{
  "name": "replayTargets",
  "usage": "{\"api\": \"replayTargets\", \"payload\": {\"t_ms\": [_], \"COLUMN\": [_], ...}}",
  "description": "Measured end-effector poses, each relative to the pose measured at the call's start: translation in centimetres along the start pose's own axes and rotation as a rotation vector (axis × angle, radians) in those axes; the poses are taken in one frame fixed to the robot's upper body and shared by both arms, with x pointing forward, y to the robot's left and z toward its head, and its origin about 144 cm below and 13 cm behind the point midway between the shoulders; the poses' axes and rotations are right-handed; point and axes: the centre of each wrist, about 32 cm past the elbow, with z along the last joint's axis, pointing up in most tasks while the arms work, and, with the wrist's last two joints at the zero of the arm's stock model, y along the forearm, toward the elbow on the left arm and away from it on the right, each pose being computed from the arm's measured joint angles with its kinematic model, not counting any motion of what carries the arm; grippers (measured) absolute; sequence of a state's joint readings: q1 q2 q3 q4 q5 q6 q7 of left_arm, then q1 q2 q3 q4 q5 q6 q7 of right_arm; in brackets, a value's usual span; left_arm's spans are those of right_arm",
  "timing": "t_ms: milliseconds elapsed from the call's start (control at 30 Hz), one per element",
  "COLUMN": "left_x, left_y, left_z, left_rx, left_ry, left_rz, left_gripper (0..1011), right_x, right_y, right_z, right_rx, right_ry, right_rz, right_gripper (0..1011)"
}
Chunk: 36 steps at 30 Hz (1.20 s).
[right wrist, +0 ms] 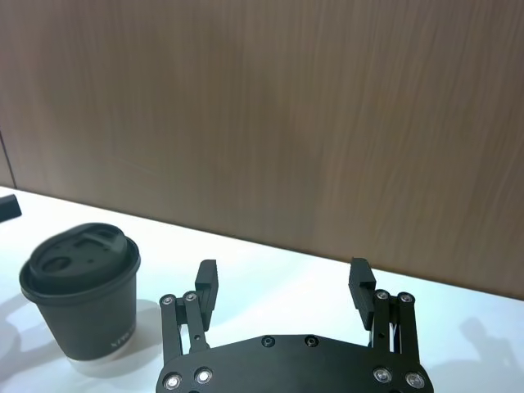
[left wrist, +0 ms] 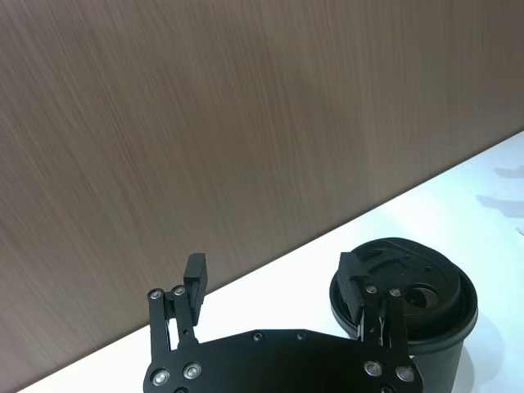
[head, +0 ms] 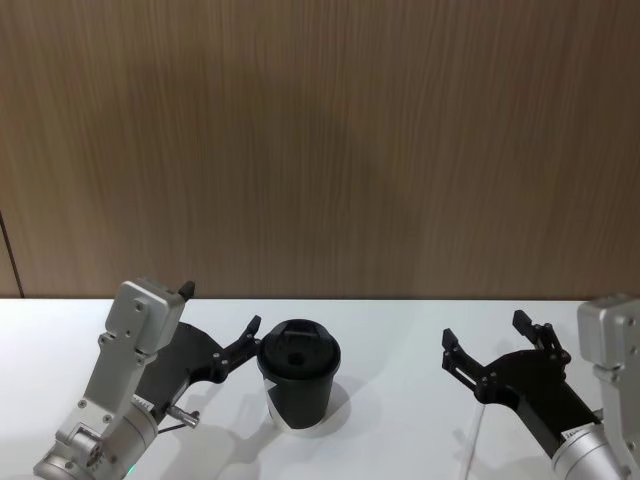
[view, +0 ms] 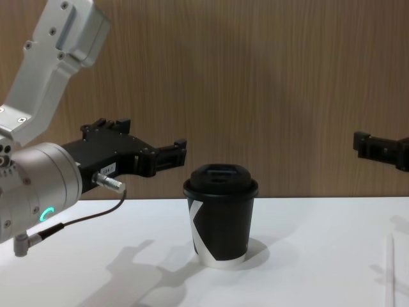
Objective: Pick up the straw with one hand, pass it to the other hand, and insert it into the cup.
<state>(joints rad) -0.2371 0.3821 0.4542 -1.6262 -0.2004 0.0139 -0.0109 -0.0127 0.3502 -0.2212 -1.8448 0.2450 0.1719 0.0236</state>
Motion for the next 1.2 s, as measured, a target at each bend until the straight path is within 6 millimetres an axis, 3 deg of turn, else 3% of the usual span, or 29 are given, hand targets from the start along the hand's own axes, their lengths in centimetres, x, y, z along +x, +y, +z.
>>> {"api": "replayTargets", "payload": {"t_ms": [433,867,1200], "left_x": [0.0,0.0,0.0], "left_y": [0.0,0.0,0.0], "left_z": [0.0,0.0,0.0], "left_rx": [0.0,0.0,0.0], "left_ry": [0.0,0.0,0.0], "left_rz": [0.0,0.0,0.0], "left_gripper": [1003,1003,1003], "right_x": [-0.4,-0.8,-1.3], "right_y": [-0.2,-0.4,-0.5], "right_z": [2.7,5.2,5.6], "right_rx": [-0.136,-0.317,-0.427], "right_ry": [-0.026,0.063,0.134], "right_rz": [-0.02,-0.035,-0.043], "right_gripper": [1001,1001,1001]}}
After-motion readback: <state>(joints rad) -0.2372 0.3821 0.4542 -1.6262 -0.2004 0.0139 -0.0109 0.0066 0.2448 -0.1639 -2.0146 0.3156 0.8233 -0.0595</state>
